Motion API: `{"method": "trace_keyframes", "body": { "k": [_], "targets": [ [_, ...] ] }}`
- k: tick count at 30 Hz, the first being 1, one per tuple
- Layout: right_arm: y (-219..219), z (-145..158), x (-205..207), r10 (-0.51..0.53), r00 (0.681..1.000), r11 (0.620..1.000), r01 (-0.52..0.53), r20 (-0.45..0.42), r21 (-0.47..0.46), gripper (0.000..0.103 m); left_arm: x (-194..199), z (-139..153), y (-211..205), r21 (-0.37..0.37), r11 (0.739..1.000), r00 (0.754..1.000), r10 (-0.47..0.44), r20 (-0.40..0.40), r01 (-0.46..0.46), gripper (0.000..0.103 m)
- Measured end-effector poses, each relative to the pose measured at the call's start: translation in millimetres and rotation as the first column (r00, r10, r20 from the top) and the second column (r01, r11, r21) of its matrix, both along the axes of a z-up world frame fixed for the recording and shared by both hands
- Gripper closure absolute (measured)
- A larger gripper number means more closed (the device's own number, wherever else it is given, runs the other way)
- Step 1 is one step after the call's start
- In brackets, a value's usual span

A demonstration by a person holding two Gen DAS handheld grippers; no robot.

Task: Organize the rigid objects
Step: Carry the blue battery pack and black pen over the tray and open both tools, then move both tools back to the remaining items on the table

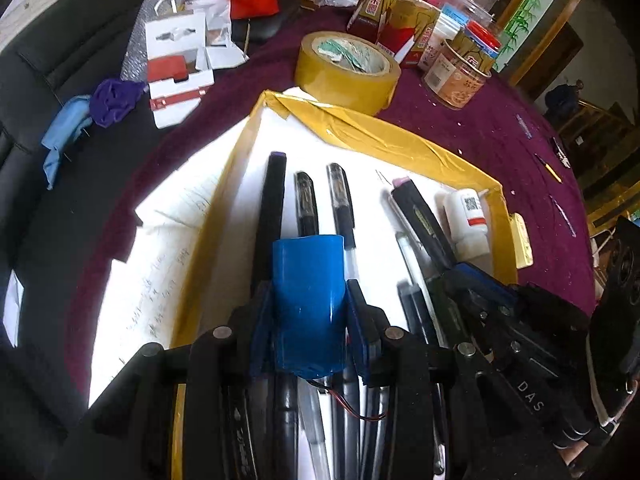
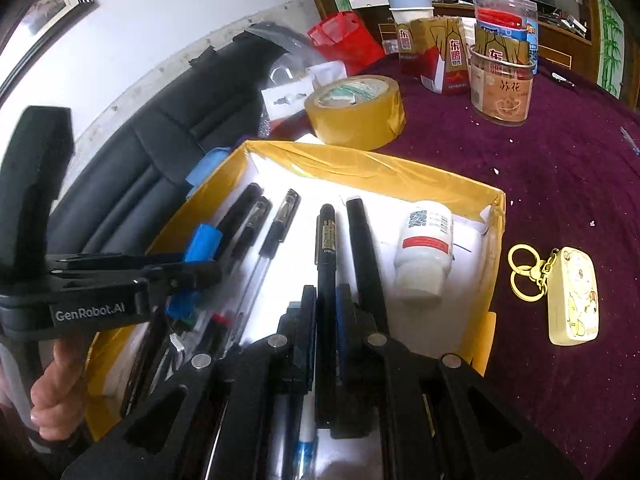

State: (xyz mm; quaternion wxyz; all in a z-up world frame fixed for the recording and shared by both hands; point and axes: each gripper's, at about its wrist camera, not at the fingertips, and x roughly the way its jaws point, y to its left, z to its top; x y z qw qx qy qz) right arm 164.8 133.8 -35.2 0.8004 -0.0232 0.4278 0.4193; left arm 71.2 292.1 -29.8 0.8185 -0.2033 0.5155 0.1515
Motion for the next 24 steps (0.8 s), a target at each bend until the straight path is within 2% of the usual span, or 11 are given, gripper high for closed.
{"method": "trace_keyframes", "body": {
  "k": [5,6,9,11,17,19,21,22,24],
  "targets": [
    [4,-1,0,0.003,1.0,0.999,-0.003,0.012,-0.036,0.093,-3,0,5,0.015,0.999,0.999,0.033,0.017,-0.033,0.07],
    [4,-1,0,-0.002,1.0,0.999,0.002,0.017,-0.041,0.09,-5,0,5,0.021,0.999,0.999,0.042,0.024,-0.042,0.069],
    [-1,4,-4,0.002,1.0,1.0,-0.002,0.029,-0.018,0.069,-9,0,4,0.014,0.999,0.998,0.042,0.038,-0.042,0.06],
    [-9,12,-14,0.032,0.998,0.999,-0.033,0.058,0.023,0.064,-14,5,-1,0.031,0.999,0.997,0.039,0.061,-0.041,0.056],
    [-53,32,-41,0.095,0.993,0.984,-0.104,0.069,0.144,0.062,-43,28,-40,0.075,0.997,0.989,0.013,0.146,-0.024,0.056],
    [-72,34,-46,0.095,0.994,0.978,-0.105,0.059,0.179,0.057,-54,39,-63,0.088,0.996,0.982,-0.008,0.19,-0.009,0.056],
    [-92,32,-49,0.079,0.996,0.975,-0.087,0.044,0.206,0.052,-61,45,-83,0.069,0.997,0.975,-0.032,0.221,0.017,0.052],
    [-104,29,-49,0.062,0.997,0.975,-0.068,0.035,0.21,0.05,-63,47,-91,0.054,0.998,0.972,-0.044,0.232,0.033,0.049],
    [-122,23,-49,0.03,0.999,0.979,-0.035,0.028,0.203,0.05,-68,48,-113,0.014,0.997,0.963,-0.076,0.26,0.075,0.048]
  ]
}}
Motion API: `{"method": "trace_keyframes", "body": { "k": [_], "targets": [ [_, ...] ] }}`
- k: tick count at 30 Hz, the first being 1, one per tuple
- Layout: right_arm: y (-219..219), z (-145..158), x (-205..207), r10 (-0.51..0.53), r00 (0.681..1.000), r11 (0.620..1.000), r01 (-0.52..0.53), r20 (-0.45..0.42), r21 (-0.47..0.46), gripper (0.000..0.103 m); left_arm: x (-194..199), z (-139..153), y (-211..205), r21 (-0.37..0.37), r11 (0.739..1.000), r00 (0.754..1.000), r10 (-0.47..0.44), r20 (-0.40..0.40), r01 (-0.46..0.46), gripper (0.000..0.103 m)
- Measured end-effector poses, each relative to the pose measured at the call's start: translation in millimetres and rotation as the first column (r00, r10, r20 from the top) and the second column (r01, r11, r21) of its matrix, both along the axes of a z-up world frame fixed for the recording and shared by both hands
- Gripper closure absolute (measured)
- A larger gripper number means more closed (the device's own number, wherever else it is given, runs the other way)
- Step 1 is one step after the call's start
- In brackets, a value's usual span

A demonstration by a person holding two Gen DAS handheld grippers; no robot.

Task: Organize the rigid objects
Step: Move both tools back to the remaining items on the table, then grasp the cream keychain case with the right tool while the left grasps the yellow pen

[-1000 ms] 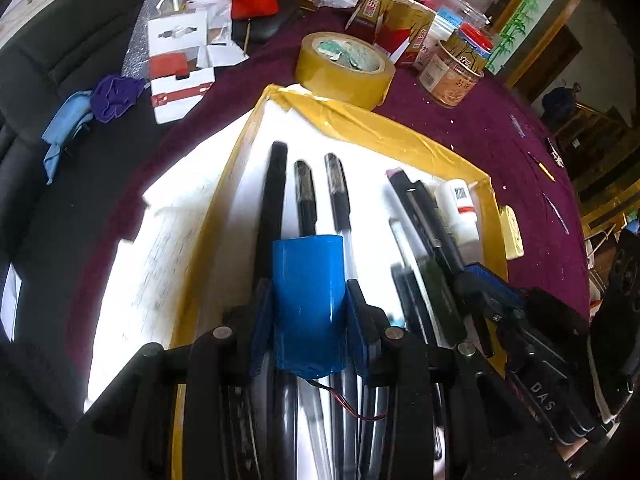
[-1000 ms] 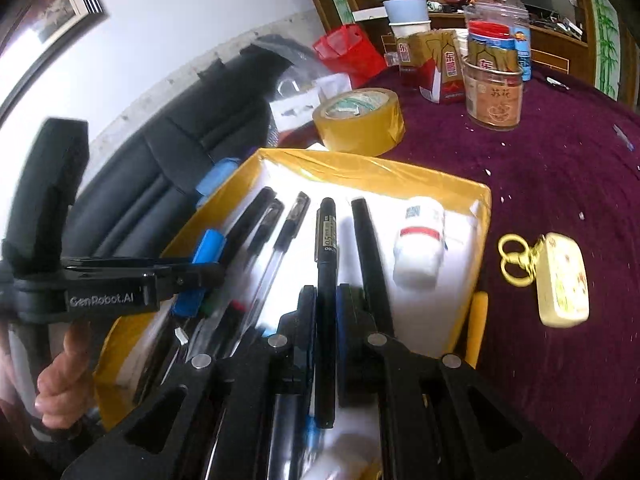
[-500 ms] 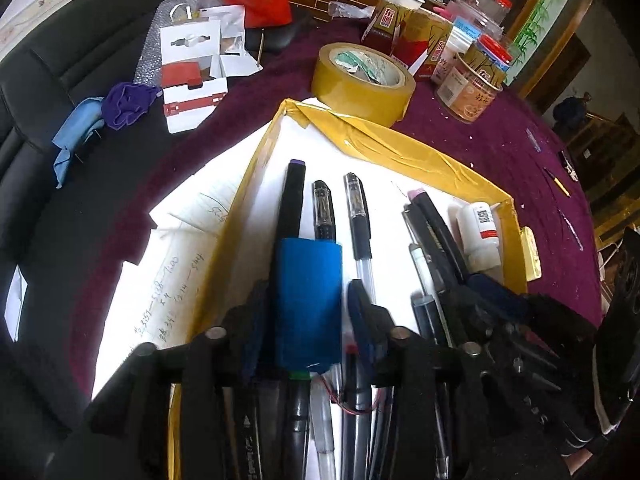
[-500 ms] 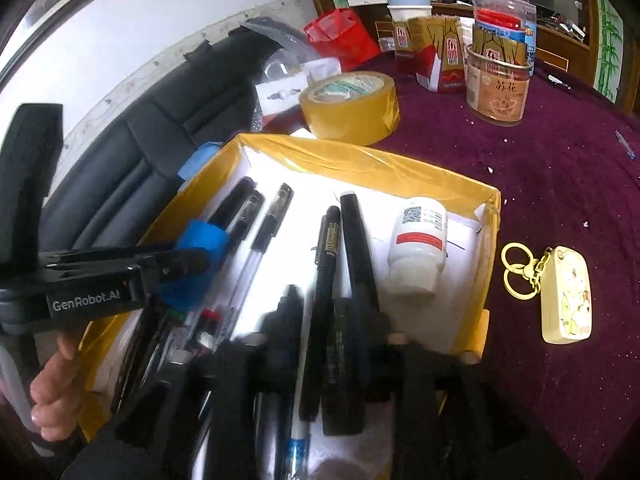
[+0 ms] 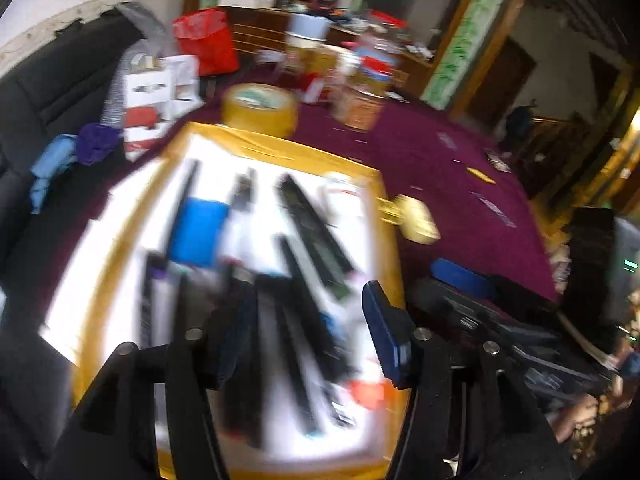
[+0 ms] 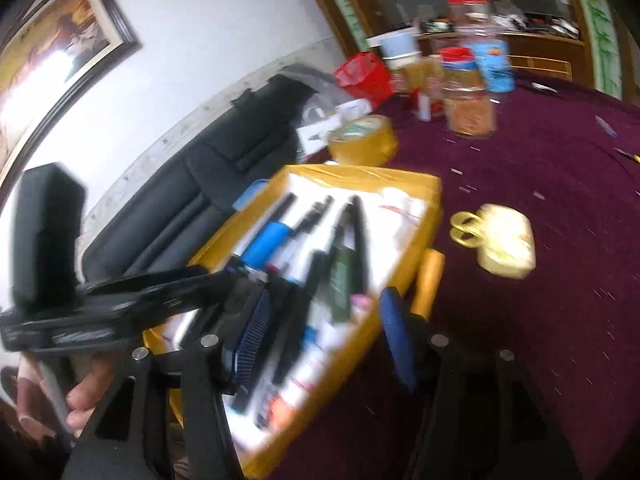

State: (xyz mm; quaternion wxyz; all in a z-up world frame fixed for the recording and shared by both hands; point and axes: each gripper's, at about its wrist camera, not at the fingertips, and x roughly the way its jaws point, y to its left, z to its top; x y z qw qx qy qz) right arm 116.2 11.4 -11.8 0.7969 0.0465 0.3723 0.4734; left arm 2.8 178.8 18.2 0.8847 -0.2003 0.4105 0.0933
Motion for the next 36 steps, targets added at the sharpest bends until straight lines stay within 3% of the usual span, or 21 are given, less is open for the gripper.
{"method": "trace_keyframes", "body": {
  "k": [7,12,27,30,33,36],
  "targets": [
    [-58,-28,26,-0.11,0.986,0.994,0.111,-0.123,-0.002,0.041,-2,-10,-45,0.041,0.999,1.0,-0.027,-0.014,0.027,0.048],
    [-68,-39,47,-0.168,0.974,0.985,0.162,-0.15,-0.054,0.041,-10,-19,-43,-0.02,1.0,1.0,-0.007,-0.02,0.006,0.048],
    [-18,-48,140,-0.193,0.967,0.975,0.17,-0.167,-0.141,0.041,-13,-21,-42,-0.049,0.996,0.997,-0.075,-0.003,0.075,0.048],
    [-8,-53,143,-0.197,0.968,0.972,0.173,-0.152,-0.159,0.044,-12,-20,-43,-0.051,0.995,0.996,-0.084,-0.006,0.084,0.048],
    [-8,-53,137,-0.232,0.969,0.957,0.211,-0.088,-0.2,0.061,-10,-20,-44,-0.047,0.996,0.996,-0.083,-0.013,0.082,0.048],
    [-24,-54,129,-0.214,0.971,0.966,0.193,-0.111,-0.173,0.061,-8,-20,-48,-0.046,0.996,0.997,-0.081,-0.018,0.08,0.048]
  ]
}}
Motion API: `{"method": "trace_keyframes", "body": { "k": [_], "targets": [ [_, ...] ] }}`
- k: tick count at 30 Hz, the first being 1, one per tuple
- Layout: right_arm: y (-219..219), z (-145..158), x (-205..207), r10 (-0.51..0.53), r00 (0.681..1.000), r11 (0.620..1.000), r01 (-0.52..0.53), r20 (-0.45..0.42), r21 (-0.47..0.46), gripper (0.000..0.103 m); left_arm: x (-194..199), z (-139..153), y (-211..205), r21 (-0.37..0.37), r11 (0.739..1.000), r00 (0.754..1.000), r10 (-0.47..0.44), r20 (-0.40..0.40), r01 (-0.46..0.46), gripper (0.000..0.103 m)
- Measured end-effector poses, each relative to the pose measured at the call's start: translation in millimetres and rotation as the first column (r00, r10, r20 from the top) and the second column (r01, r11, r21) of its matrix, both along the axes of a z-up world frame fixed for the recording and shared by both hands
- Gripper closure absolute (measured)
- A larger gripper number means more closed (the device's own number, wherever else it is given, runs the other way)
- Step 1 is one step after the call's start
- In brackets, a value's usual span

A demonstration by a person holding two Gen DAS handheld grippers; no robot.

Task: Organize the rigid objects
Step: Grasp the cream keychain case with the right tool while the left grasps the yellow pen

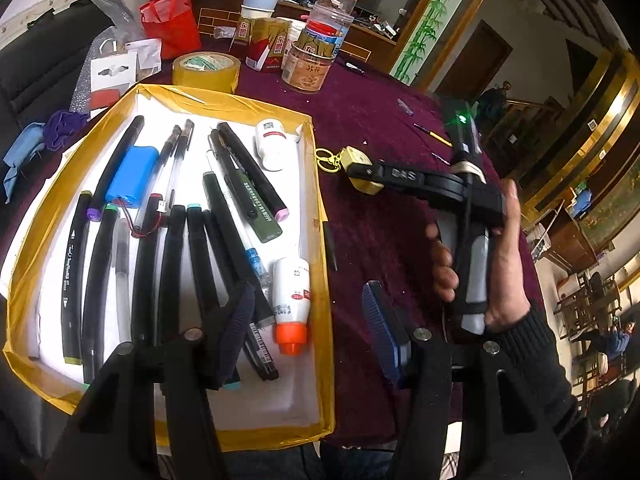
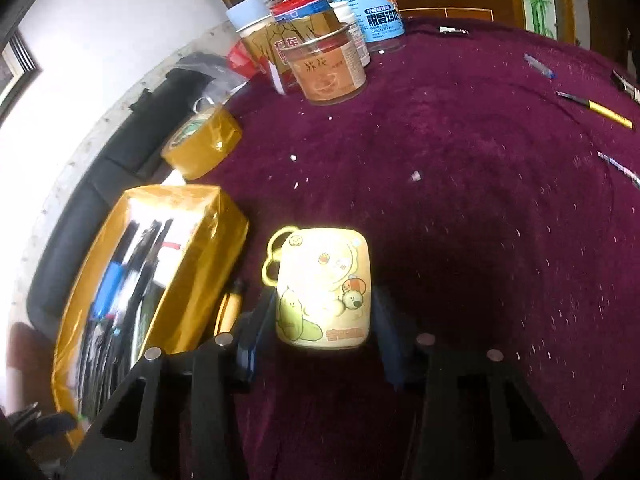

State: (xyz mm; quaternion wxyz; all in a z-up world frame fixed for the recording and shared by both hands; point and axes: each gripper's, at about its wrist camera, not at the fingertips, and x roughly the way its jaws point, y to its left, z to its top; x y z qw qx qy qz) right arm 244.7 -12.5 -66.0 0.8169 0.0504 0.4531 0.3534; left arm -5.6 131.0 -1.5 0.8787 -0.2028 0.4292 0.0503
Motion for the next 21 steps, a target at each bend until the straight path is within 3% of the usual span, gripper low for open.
{"method": "trace_keyframes", "body": {
  "k": [5,11,15,21],
  "targets": [
    [-48,-3,-20,-0.024,1.0,1.0,0.024,0.012,0.004,0.061,7,2,-15,0.024,1.0,1.0,-0.012,-0.019,0.013,0.048],
    [-123,-10,-44,-0.153,0.985,0.988,0.154,0.086,-0.013,0.062,39,11,-44,0.096,0.994,0.997,-0.049,-0.059,0.055,0.048],
    [-146,-20,-34,-0.172,0.985,0.978,0.17,0.012,0.118,0.062,83,11,-62,0.148,0.982,0.985,-0.1,-0.138,0.12,0.048],
    [-146,-16,-36,-0.18,0.983,0.979,0.176,0.029,0.107,0.062,143,-12,-66,0.239,0.966,0.949,-0.02,-0.315,0.099,0.048]
  ]
}}
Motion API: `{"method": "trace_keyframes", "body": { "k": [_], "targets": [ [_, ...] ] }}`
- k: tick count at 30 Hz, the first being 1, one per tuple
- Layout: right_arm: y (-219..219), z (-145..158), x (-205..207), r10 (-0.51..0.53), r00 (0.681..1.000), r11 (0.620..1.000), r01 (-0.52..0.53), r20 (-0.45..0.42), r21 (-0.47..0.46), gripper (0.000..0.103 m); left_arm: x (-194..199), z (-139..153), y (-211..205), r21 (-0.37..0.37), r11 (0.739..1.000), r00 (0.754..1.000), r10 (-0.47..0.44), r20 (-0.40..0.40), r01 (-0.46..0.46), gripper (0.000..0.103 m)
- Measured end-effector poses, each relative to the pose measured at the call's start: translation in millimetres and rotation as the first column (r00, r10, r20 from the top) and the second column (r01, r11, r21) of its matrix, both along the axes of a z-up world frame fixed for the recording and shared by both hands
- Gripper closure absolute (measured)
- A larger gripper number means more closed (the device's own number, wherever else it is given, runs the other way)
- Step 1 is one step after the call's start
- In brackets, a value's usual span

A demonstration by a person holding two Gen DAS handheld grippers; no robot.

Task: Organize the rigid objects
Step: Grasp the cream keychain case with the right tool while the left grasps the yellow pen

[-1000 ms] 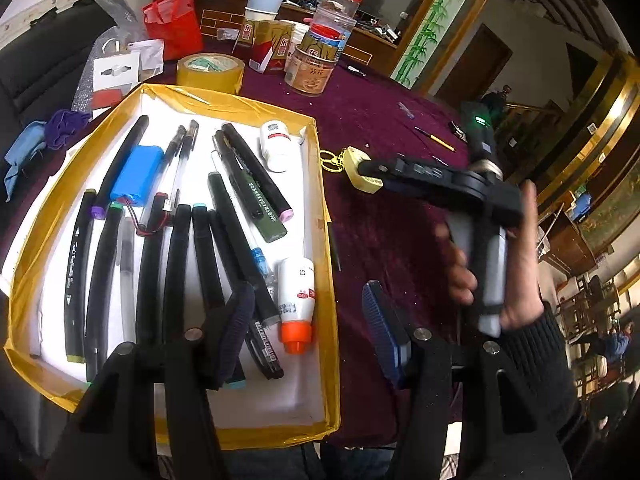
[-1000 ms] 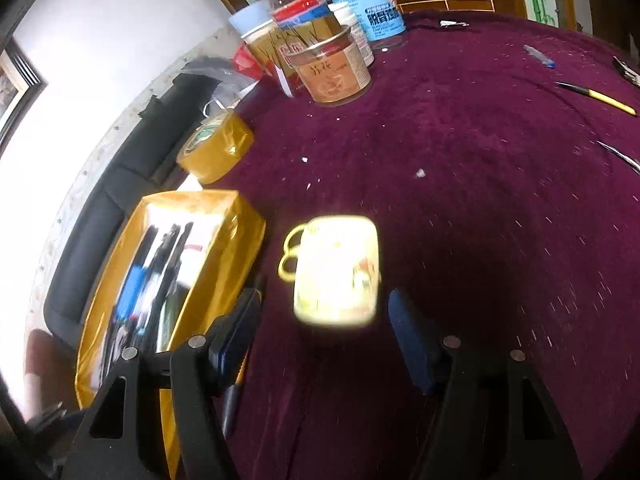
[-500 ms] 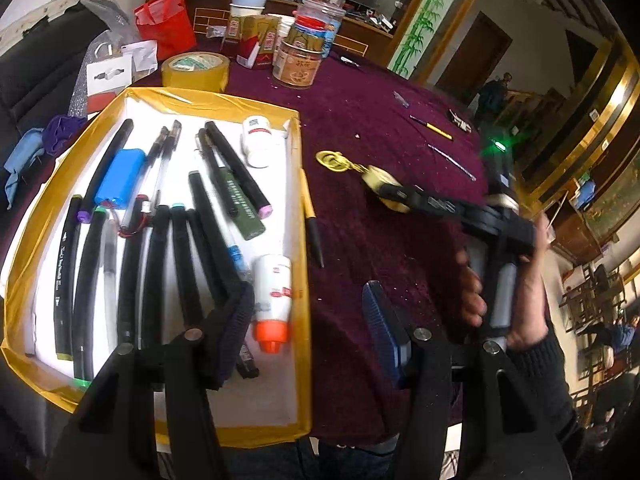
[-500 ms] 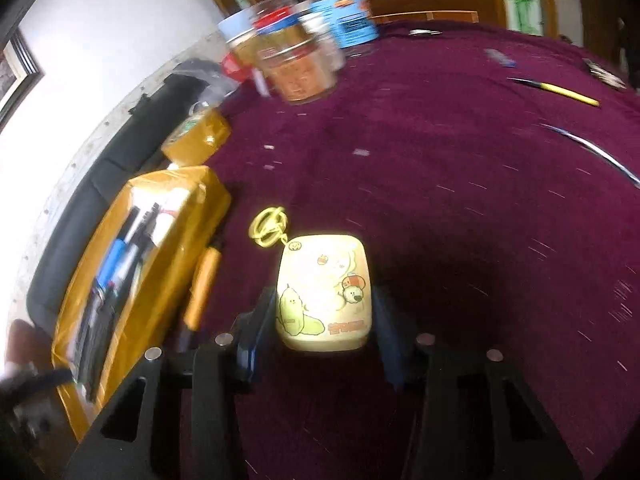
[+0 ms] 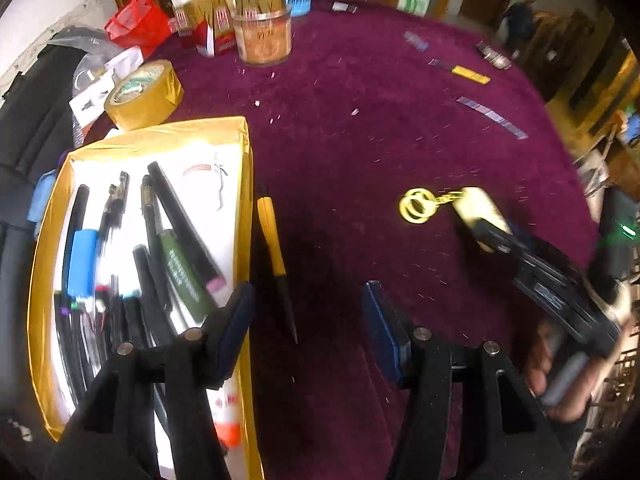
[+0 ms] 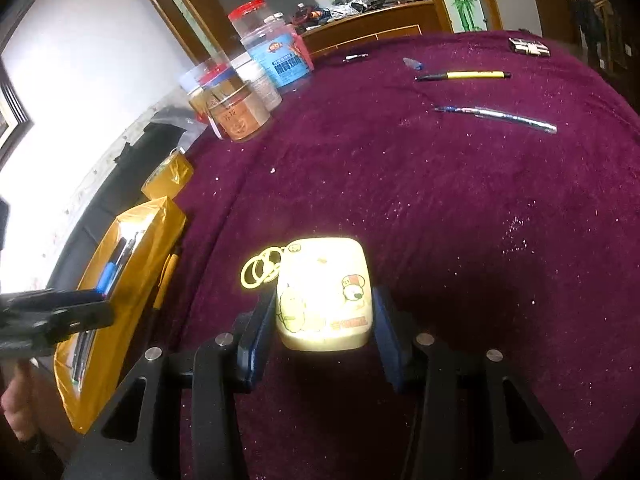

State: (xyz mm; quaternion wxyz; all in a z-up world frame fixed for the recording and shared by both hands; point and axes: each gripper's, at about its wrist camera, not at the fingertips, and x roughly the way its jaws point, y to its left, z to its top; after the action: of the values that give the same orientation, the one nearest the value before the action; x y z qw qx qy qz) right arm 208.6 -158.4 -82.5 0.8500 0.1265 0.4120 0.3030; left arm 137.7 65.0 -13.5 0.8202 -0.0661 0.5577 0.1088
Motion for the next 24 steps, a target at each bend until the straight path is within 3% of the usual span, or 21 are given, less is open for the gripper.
{"method": "trace_keyframes", "body": {
  "k": [7,12,15,17,21,24],
  "targets": [
    [-2,9,-11,-0.009,0.998,1.0,0.009,0.058,-0.001,0.062,27,-28,1,0.061,0.996,0.994,0.075,-0.084,-0.07,0.054],
    [0,14,-17,0.0,0.996,1.0,0.0,0.088,0.001,0.062,36,-45,8,-0.004,0.995,0.981,0.101,-0.163,-0.103,0.068],
    [1,15,-18,0.005,0.996,1.0,-0.005,0.092,0.002,0.062,33,-48,14,0.049,0.99,0.974,0.142,-0.176,-0.136,0.068],
    [2,15,-17,0.006,0.996,1.0,-0.007,0.093,0.004,0.062,28,-48,19,0.059,0.987,0.973,0.157,-0.166,-0.149,0.078],
    [3,16,-17,0.01,0.996,1.0,-0.011,0.094,0.004,0.062,24,-52,17,0.096,0.983,0.97,0.169,-0.175,-0.154,0.078],
    [2,15,-16,0.009,0.996,1.0,-0.01,0.091,0.01,0.062,30,-59,9,0.111,0.986,0.972,0.145,-0.183,-0.127,0.094]
  ]
}}
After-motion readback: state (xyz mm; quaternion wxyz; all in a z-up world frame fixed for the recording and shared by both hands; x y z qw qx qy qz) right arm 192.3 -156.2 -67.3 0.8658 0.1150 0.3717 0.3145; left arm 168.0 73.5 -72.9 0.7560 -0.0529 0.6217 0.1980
